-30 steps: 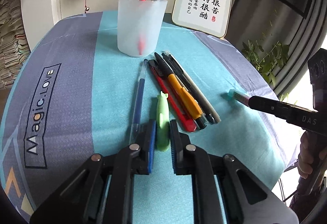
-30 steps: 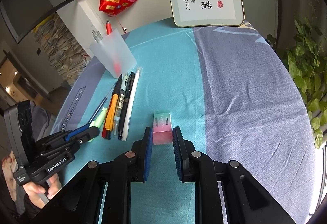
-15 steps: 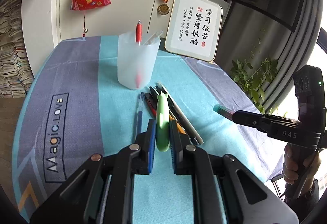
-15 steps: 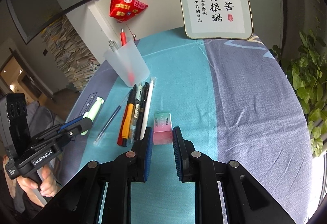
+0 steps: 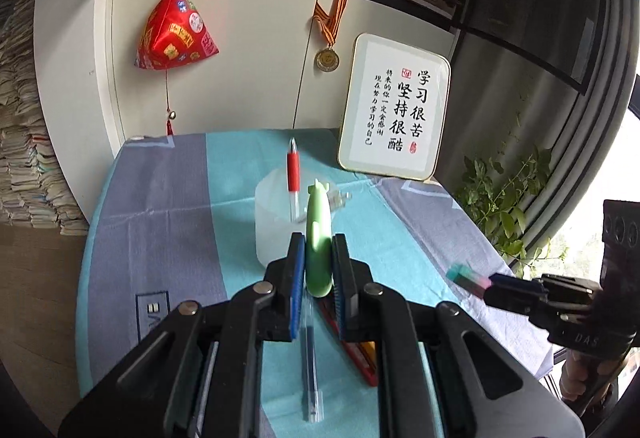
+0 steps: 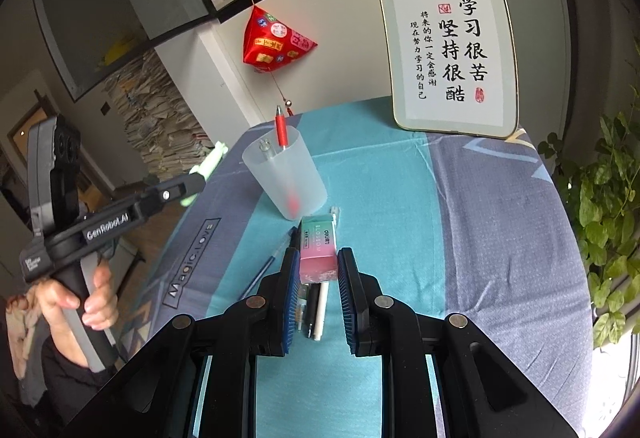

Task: Organize stationery
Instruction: 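Lift the green highlighter into the frosted cup and open the left gripper, then carry the pink eraser over the cup and release it with the right gripper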

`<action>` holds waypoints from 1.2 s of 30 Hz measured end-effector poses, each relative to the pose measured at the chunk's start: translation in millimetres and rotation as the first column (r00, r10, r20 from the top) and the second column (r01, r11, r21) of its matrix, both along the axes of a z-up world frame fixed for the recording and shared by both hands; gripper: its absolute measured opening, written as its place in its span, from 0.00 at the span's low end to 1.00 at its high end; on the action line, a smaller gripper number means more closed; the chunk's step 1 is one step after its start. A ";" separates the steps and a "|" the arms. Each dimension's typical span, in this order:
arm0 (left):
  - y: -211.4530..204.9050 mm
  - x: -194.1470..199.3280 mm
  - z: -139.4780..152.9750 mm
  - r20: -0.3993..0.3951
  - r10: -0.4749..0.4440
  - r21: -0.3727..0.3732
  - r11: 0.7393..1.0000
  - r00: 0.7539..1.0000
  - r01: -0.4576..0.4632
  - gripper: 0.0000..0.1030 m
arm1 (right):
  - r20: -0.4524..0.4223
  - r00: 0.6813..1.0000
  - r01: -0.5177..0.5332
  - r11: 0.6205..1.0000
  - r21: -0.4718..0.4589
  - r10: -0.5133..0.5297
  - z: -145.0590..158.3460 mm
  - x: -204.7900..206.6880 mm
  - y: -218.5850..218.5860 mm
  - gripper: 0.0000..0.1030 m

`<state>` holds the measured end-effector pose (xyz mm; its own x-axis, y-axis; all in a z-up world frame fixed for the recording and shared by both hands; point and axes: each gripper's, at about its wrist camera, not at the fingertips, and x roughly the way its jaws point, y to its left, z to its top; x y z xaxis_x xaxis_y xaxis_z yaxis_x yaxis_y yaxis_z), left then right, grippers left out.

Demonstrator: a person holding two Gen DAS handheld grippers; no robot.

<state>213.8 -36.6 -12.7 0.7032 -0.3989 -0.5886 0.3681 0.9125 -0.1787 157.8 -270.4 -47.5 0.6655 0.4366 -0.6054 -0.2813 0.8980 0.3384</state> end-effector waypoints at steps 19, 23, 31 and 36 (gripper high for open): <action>-2.4 81.5 -39.5 -0.106 -0.011 -0.130 0.991 0.994 -0.003 0.11 | -0.017 0.999 0.032 0.999 0.007 -0.031 -3.1 3.6 -8.8 0.20; -4.4 74.3 -38.4 -0.090 -0.002 -0.101 0.995 0.996 -0.007 0.11 | -0.038 0.999 0.030 0.999 0.026 -0.029 -9.0 8.9 -10.2 0.20; 8.8 73.5 -27.9 -0.097 -0.016 -0.164 0.986 0.995 0.000 0.30 | -0.044 0.999 0.019 0.999 0.039 -0.017 -7.8 16.9 -5.8 0.20; 16.1 52.1 -18.4 -0.055 0.022 -0.124 0.992 0.998 -0.028 0.62 | -0.056 0.998 -0.028 0.999 0.034 0.030 6.2 37.5 0.5 0.20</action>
<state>265.9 -20.6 -31.0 0.6829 -0.4543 -0.5720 0.3325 0.8906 -0.3104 195.3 -269.9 -41.3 0.6174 0.4752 -0.6269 -0.2864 0.8780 0.3836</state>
